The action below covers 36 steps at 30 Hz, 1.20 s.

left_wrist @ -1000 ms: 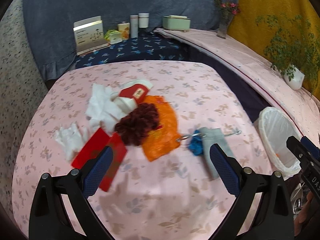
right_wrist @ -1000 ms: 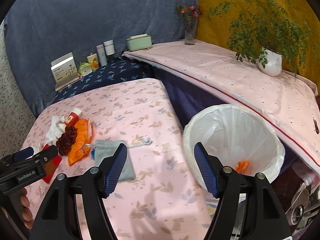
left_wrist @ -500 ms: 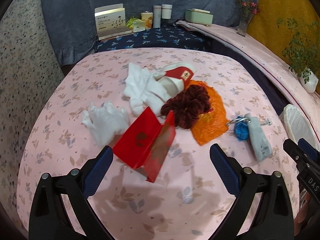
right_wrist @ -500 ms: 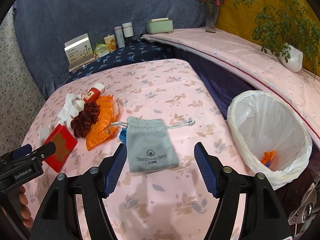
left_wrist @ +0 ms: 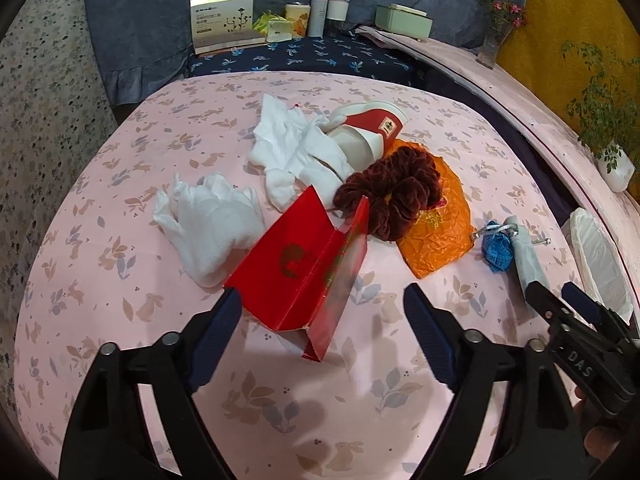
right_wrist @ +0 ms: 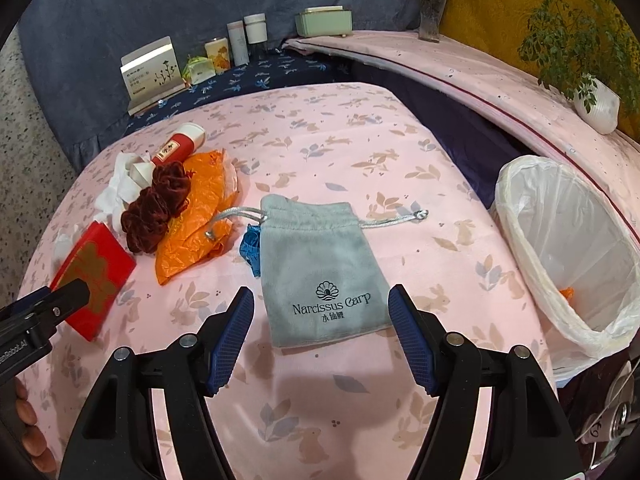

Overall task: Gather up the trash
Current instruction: 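Grasp the red envelope with the left tool while the right tool grasps the grey pouch, then carry envelope and grey pouch over the bin and open both tools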

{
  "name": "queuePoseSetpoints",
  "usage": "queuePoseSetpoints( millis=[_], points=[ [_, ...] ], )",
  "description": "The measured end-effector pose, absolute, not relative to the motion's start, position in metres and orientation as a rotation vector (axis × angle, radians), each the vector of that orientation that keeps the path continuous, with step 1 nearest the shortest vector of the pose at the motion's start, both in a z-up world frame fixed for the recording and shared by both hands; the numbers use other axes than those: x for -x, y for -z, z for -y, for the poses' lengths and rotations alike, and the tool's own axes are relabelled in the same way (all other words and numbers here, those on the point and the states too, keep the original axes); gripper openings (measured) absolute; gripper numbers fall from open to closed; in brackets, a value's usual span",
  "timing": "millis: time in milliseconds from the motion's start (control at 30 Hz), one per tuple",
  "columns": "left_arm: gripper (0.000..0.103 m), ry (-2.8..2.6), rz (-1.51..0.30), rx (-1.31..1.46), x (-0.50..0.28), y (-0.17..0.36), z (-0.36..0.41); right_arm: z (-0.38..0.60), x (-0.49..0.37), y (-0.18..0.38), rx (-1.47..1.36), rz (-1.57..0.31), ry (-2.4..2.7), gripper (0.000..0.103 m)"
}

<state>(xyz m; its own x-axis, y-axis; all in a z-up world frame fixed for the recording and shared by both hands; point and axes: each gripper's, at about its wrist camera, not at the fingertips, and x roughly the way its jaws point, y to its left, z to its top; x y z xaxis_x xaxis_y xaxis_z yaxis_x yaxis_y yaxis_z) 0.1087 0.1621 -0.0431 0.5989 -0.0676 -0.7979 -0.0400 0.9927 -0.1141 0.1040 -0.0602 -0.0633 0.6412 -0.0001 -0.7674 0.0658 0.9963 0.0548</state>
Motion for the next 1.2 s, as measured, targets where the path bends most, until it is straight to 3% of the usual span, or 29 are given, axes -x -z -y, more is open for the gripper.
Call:
queuePoseSetpoints(
  millis=[67,133,167,233,333,400,500,1200],
  points=[
    [0.067,0.023,-0.935,0.126,-0.109,0.046,-0.160,0.059,-0.107,0.068,-0.081,-0.882,0.043,0.067],
    [0.053,0.039,-0.950,0.128,-0.110,0.049,-0.157,0.059,-0.109,0.072,-0.083,-0.889,0.046,0.063],
    [0.050,0.045,-0.956,0.126,-0.110,0.050,-0.156,0.059,-0.110,0.074,-0.082,-0.894,0.047,0.059],
    [0.027,0.057,-0.968,0.125,-0.109,0.053,-0.153,0.059,-0.111,0.078,-0.076,-0.905,0.050,0.050],
    [0.013,0.072,-0.986,0.133,-0.109,0.057,-0.149,0.060,-0.111,0.080,-0.078,-0.912,0.046,0.035],
    [0.008,0.076,-0.983,0.126,-0.108,0.056,-0.145,0.062,-0.111,0.079,-0.084,-0.913,0.035,0.021],
    [0.004,0.087,-0.975,0.117,-0.106,0.052,-0.138,0.065,-0.109,0.075,-0.085,-0.910,0.029,0.003],
    [0.002,0.323,-0.817,0.061,-0.097,-0.031,-0.040,0.151,-0.073,-0.027,-0.164,-0.674,0.084,0.002]
  ],
)
